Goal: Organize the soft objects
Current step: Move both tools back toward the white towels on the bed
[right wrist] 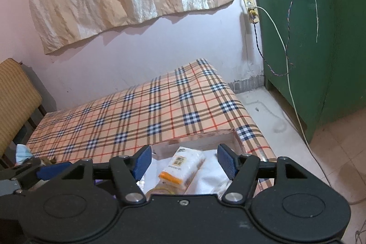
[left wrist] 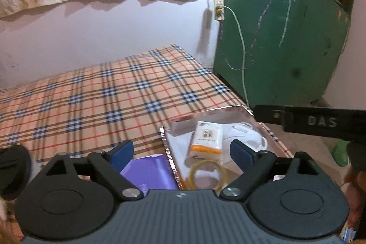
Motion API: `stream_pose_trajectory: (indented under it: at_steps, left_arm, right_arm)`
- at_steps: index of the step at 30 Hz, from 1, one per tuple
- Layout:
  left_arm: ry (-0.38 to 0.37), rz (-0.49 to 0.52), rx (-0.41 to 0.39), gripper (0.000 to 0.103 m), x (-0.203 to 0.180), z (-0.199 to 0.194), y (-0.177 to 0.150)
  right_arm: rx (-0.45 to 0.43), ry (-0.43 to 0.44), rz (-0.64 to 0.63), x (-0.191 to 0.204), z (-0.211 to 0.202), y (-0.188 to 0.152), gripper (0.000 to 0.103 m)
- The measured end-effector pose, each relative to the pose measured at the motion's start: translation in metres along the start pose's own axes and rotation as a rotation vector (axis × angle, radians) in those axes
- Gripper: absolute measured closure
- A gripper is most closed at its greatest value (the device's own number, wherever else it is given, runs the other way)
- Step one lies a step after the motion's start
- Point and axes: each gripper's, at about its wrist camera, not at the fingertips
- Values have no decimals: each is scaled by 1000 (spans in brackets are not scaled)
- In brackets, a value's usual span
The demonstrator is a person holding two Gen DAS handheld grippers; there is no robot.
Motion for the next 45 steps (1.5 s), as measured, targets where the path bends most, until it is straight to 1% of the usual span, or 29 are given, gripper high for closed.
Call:
stream_pose_trajectory:
  at_steps: [5,10,14,17,20,23,29,37,41,45]
  left_arm:
    - [47,-29,-33,9,14,-26,-3]
    - [66,-42,-56,9,28,-48,-7]
    - [86,-80,-62,9,44,-64,-14]
    - [128,-93,-73,7,55,-74,-19]
    - [140,-116,-70,5,70,-84,-26]
    - [186,-133,-74,3,85,-95,-33]
    - [240,-177,-82,0,114,-118,-44]
    - [307,-248,-85,0,153,-143,-62]
    - [334,-277,-85,0,170,-155,-71]
    - [378,-306,-70,0,191,-162,-83]
  right_arm:
    - [-14,-4,-45,22,-20,-7,24]
    - [-30,32,-79,48,-34,-9,21]
    - [-33,59,-106,71,-40,-12,21]
    - [-29,81,-119,88,-42,-15,20]
    - [-22,105,-137,107,-43,-20,20]
    - [-14,132,-160,128,-43,-25,20]
    - [-3,189,-200,170,-43,-35,20]
    - [19,256,-273,227,-39,-50,20]
    - [32,287,-297,250,-37,-59,20]
    - [43,315,-316,267,-36,-67,20]
Point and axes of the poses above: each gripper's, at about its wrist camera, not at the fingertips, and z roughly the way its jaws point, x to its left, y to its top, and after that the axes turned 7 degrees about -y, right-handed
